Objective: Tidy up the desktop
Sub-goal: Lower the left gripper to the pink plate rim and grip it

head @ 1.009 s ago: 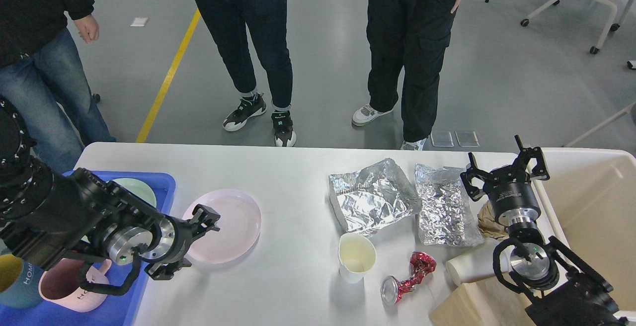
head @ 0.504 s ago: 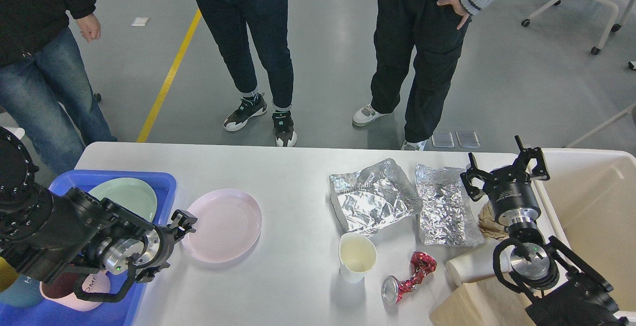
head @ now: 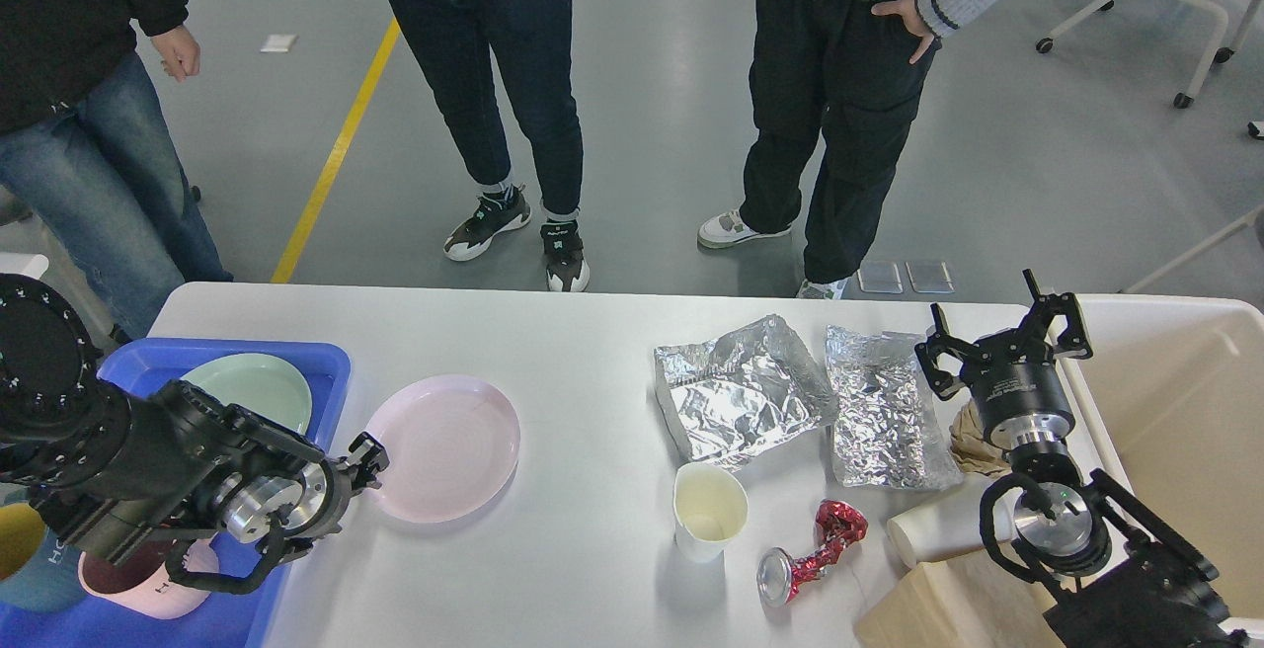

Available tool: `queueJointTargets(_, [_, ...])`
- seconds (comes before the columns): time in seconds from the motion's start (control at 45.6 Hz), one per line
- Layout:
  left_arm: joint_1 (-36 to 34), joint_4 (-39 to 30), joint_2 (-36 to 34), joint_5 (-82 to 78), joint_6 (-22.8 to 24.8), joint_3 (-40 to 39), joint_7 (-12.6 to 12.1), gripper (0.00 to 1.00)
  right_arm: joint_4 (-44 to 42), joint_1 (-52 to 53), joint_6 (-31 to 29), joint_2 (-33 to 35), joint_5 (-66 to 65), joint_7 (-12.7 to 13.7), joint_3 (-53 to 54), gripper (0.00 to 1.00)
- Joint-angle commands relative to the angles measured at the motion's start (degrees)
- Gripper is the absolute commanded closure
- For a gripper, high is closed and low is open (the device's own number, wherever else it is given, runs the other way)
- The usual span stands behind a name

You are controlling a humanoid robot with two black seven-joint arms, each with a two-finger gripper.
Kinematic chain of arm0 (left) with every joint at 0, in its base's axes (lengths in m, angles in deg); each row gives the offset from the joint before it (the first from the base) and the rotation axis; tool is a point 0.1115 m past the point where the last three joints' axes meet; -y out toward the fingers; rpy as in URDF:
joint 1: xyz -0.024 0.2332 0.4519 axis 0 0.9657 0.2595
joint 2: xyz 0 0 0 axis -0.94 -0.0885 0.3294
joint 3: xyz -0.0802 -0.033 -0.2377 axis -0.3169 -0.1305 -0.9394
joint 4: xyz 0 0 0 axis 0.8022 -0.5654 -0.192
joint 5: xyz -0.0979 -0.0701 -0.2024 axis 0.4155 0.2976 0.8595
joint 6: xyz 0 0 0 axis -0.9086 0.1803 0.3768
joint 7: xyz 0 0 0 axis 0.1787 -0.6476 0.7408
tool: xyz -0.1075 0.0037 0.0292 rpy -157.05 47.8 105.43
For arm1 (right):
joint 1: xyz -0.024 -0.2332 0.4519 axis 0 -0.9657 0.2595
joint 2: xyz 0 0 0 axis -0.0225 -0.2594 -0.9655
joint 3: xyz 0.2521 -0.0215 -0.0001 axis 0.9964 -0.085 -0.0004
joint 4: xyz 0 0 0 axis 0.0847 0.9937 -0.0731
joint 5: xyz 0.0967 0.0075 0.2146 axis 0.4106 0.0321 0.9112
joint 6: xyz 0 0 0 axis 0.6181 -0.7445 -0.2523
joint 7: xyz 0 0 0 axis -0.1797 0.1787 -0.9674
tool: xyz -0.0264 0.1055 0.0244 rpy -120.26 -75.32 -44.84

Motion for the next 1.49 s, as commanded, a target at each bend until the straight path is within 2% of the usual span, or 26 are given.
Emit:
queueJointTargets(0.0, [0.1,1.3,0.0,-0.2,0.7,-0.2,-0.1,0.41,0.0,0.0,0.0,0.0,0.0,0.0,0.0,0.00])
queueJointTargets(0.153, [1.6,3.3,0.2,-1.6,1.6,-0.3,-0.1,0.44,0.0,0.0,0.0,0.0,0.0,0.0,0.0,0.00])
queueJointTargets(0.307, [1.7,3.9,0.2,-4.0,2.6,-0.6,-0.1,0.53,0.0,0.0,0.0,0.0,0.0,0.0,0.0,0.00])
queueJointTargets(0.373, [1.7,4.3,0.2,-4.7,3.9,-0.7,-0.1,0.55,0.0,0.0,0.0,0.0,0.0,0.0,0.0,0.00])
queueJointTargets(0.526, [1.8,4.9,0.2,-5.9,8.3,-0.7,-0.1,0.69,-0.1,0.0,0.0,0.0,0.0,0.0,0.0,0.00])
queueJointTargets(0.636, [1.8,4.9,0.2,-5.9,9.1,-0.7,-0.2,0.73,0.0,0.0,0.0,0.0,0.0,0.0,0.0,0.00])
queueJointTargets(1.338, [2.2,5.2,1.5,-5.9,9.1,-0.6,-0.1,0.81,0.0,0.0,0.0,0.0,0.0,0.0,0.0,0.00])
queueJointTargets(1.469, [2.2,5.2,1.5,-5.9,9.2,-0.6,0.0,0.86,0.0,0.0,0.0,0.0,0.0,0.0,0.0,0.00])
